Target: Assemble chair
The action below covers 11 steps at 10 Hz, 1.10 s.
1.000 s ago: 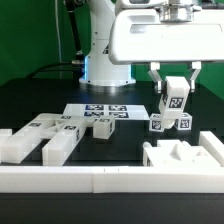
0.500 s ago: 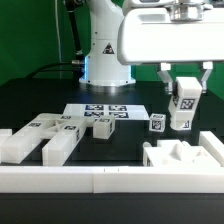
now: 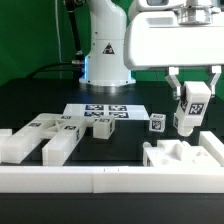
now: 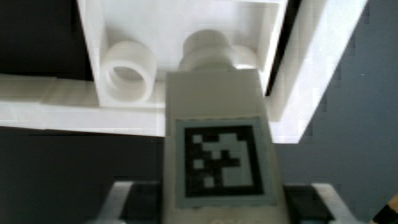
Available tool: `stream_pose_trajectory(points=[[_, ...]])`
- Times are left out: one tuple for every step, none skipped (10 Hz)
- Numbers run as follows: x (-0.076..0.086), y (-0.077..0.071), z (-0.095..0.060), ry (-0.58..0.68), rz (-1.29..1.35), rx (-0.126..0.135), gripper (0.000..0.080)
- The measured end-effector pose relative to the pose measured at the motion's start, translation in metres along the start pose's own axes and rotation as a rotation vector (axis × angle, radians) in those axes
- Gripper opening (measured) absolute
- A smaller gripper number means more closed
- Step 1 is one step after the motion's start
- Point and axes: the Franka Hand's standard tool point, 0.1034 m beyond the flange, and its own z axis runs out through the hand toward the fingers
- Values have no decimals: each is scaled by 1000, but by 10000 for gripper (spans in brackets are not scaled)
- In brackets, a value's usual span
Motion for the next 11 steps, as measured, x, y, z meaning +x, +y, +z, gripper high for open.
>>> stream_pose_trajectory(points=[[-1,2,3,52,-15,-7,291],[1,1,6,60,-21,-7,291],[5,1,9,61,-39,-7,291],[6,1,12,64,-50,-8,291],[5,1,12,62,-50,-8,291],[5,1,12,61,-50,-8,291],[5,1,13,61,-50,-8,291],[4,1,13,60,-50,-8,291],[4,0,14,59,-51,-7,291],[2,-4,17,54,-54,-2,291],[4,-7,21,54,-57,2,291]])
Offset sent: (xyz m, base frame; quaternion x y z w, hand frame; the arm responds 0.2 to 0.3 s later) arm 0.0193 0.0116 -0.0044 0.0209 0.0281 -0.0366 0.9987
